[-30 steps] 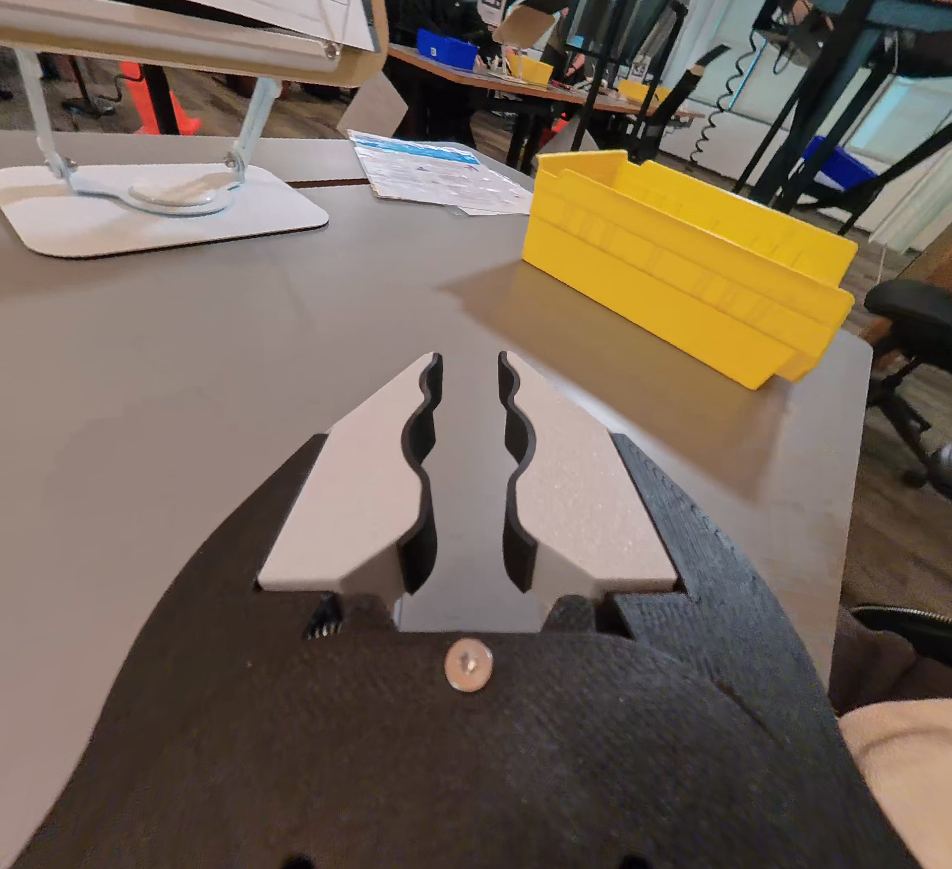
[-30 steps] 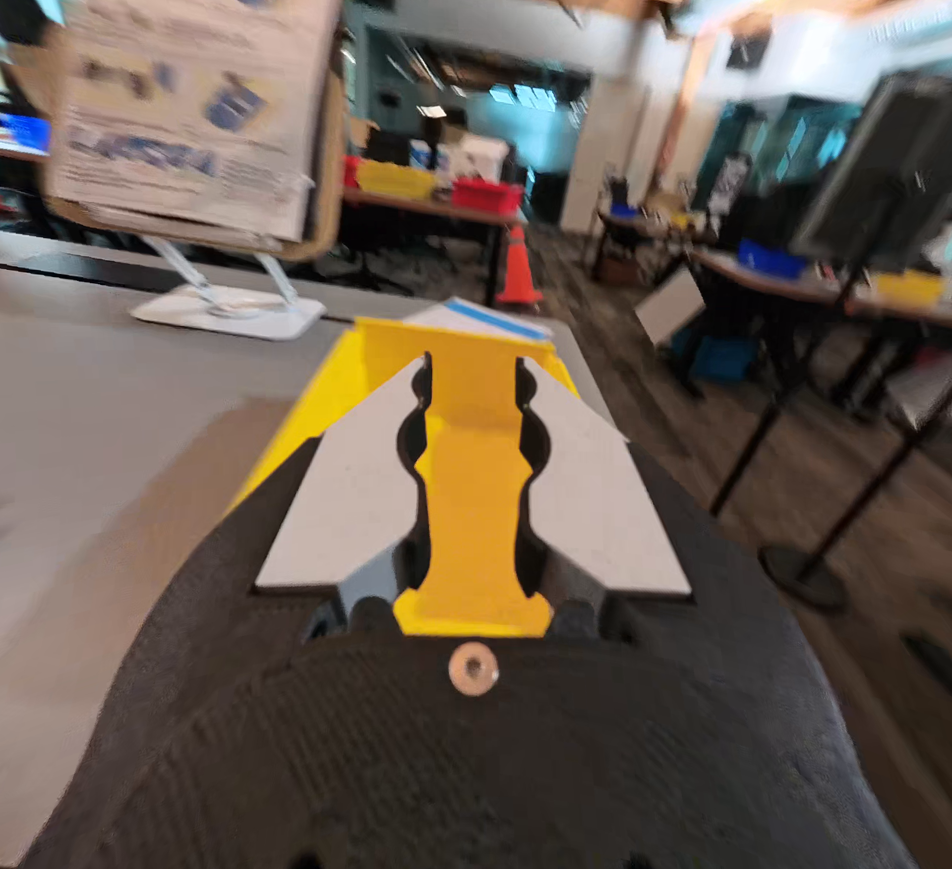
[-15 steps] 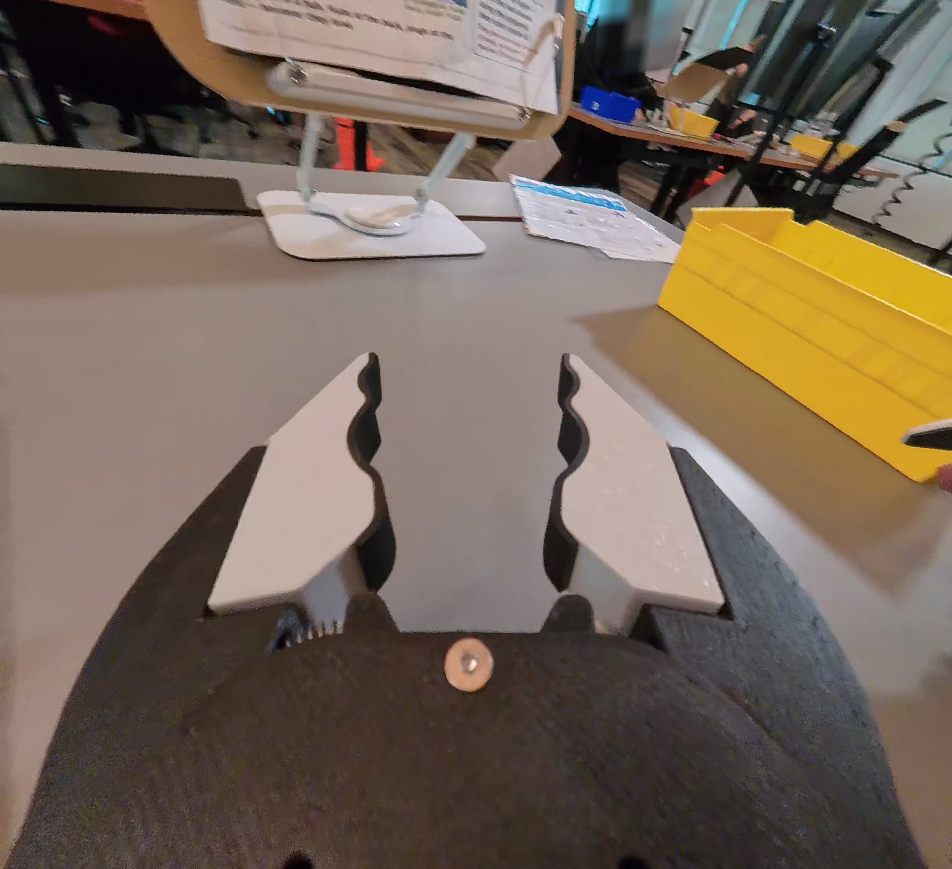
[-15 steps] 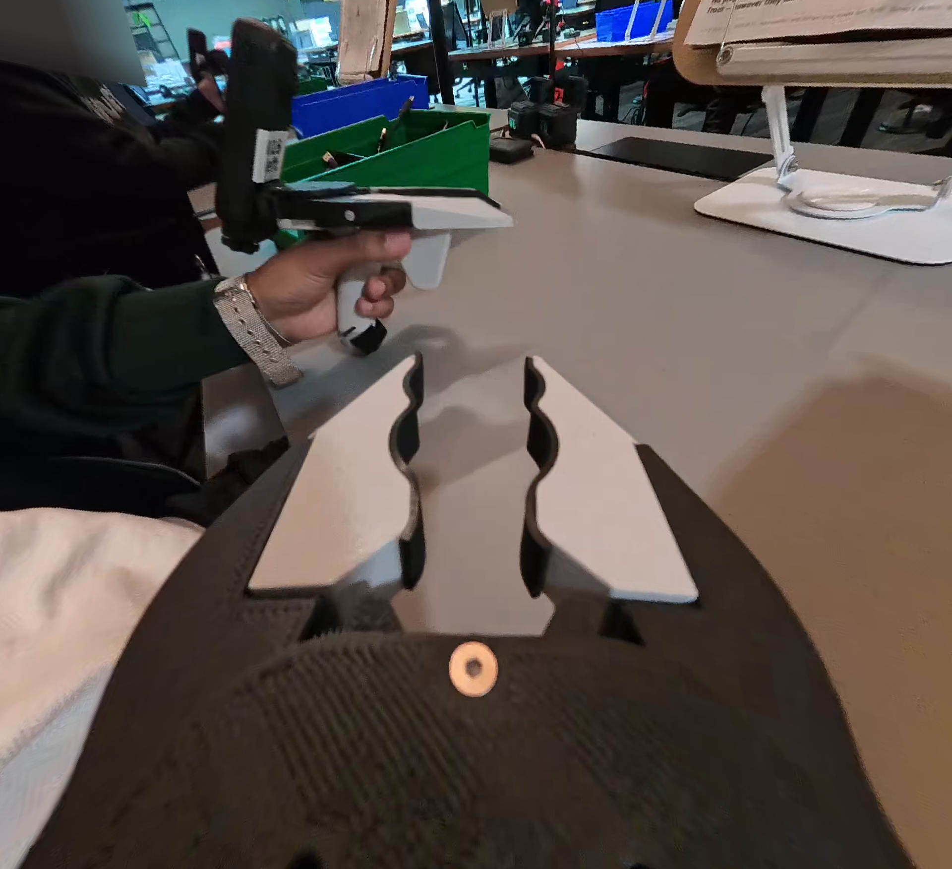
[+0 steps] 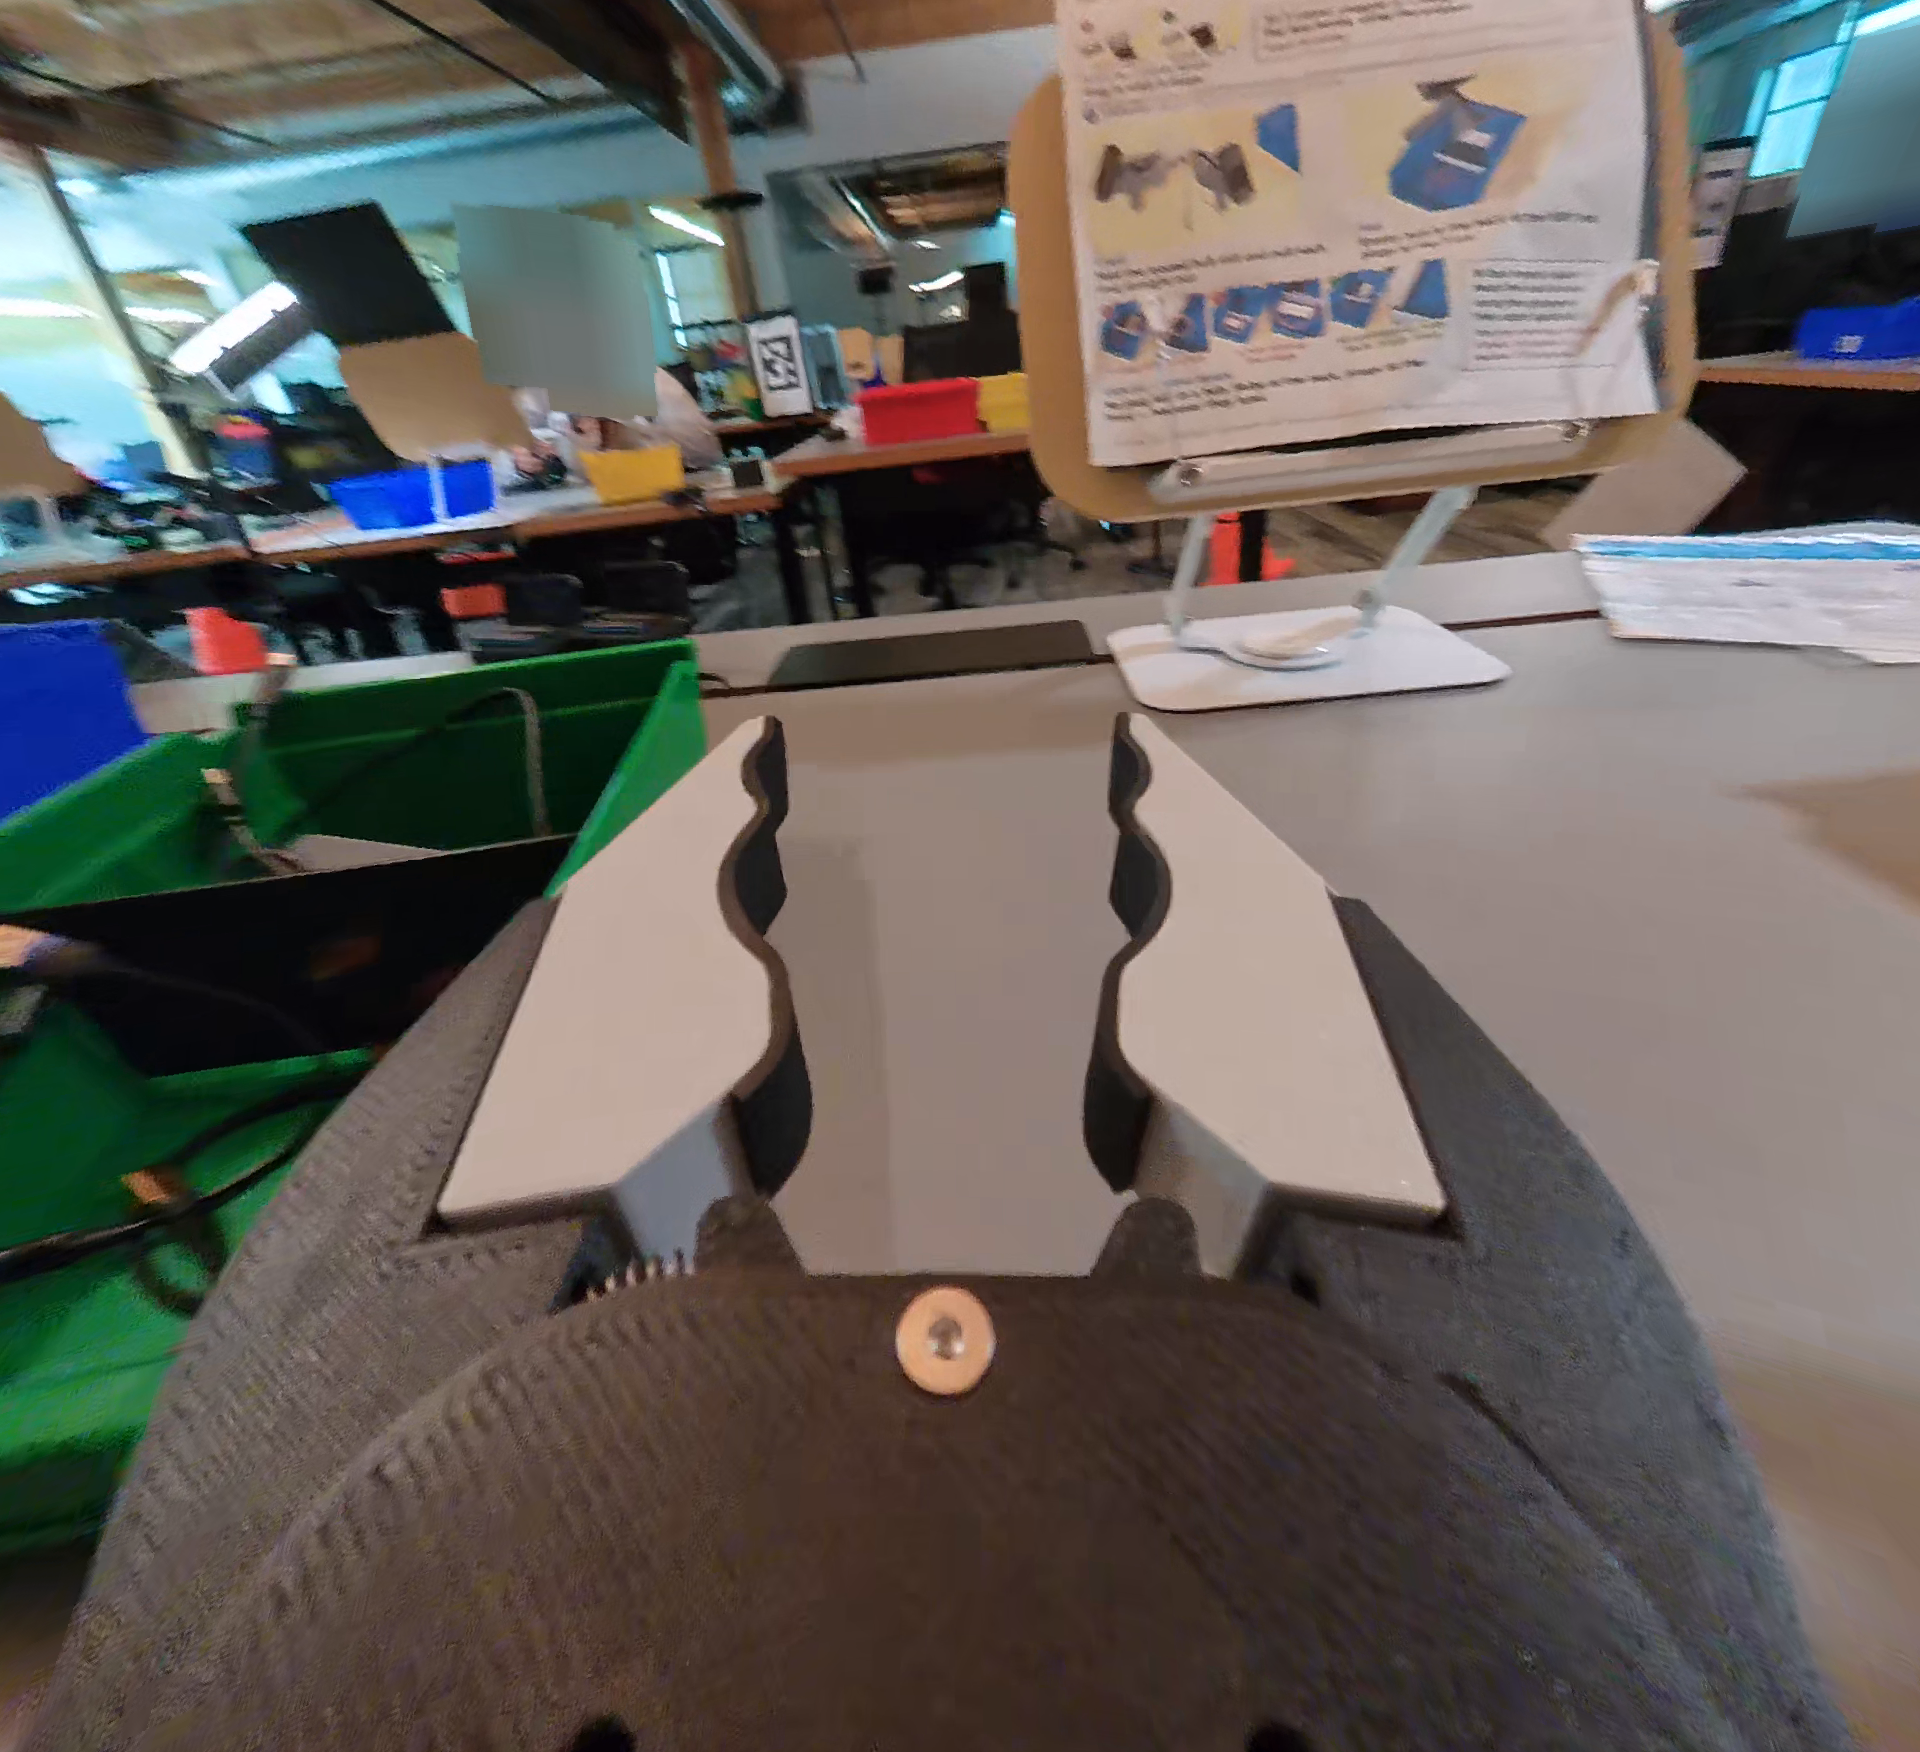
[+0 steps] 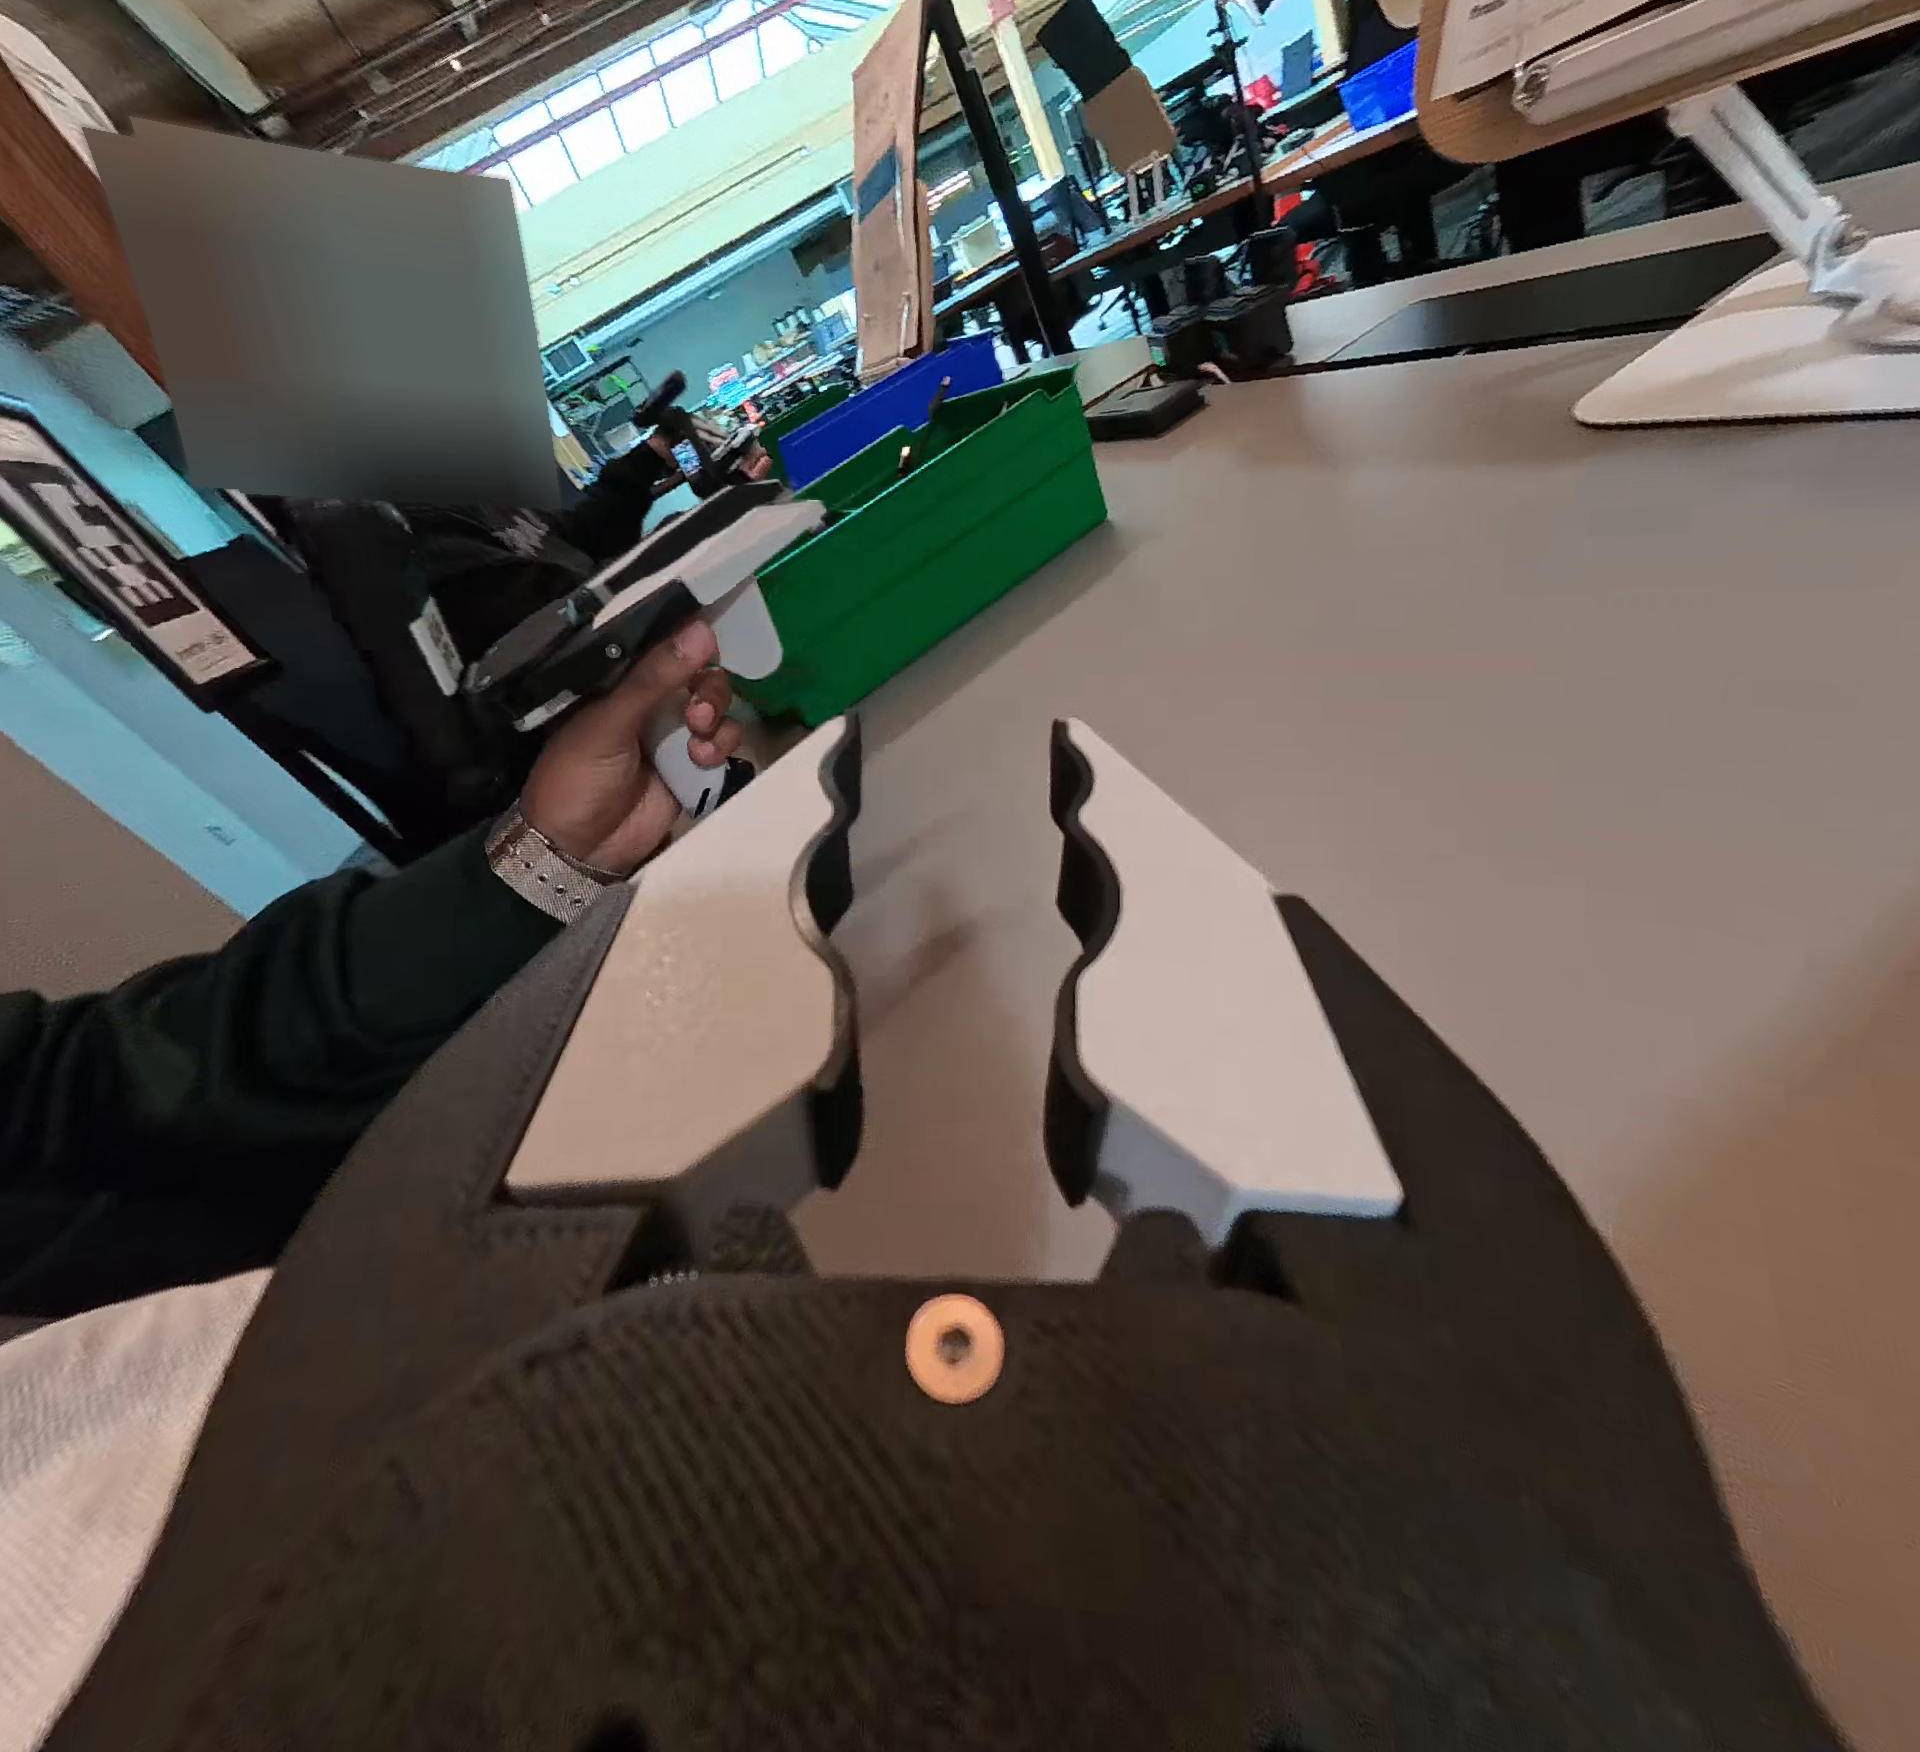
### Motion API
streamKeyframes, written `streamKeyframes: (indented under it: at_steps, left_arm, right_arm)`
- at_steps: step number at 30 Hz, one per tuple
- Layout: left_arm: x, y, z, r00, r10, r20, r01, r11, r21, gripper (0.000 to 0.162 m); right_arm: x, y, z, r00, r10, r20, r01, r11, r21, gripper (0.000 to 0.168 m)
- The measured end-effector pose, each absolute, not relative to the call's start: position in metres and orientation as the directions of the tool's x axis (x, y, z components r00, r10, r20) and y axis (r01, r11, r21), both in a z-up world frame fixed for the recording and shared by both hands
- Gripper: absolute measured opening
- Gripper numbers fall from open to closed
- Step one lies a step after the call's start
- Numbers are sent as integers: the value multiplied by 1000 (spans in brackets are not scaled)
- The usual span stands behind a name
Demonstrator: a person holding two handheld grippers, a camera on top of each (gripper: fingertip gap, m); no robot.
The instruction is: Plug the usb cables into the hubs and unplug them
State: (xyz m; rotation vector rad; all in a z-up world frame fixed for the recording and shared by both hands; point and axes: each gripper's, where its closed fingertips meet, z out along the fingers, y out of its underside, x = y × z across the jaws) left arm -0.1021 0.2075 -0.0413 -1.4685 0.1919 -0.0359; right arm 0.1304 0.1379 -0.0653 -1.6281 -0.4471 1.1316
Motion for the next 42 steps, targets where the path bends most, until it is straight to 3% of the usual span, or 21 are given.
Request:
streamKeyframes:
  at_steps: [9,14,25,32,42]
  left_arm:
    - [-190,195,-64,991,98,-91,-86,-47,-995,54]
    - [-216,192,-90,981,178,-79,-47,-175,-983,36]
    - [-218,194,-107,991,136,-8,26,-243,-970,27]
    - [-210,195,-107,997,70,-21,-3,-250,-968,1]
    - [-228,190,-107,991,96,91,112,-249,-962,3]
  right_arm:
    - [87,139,-70,372,819,-436,-159,-407,-900,35]
    - [72,139,-72,326,833,-447,-133,-428,-894,35]
    - [66,138,-73,307,837,-452,-125,-436,-891,35]
    - [64,136,-75,301,836,-459,-118,-445,-887,35]
    - [64,136,-76,299,833,-465,-118,-451,-885,35]
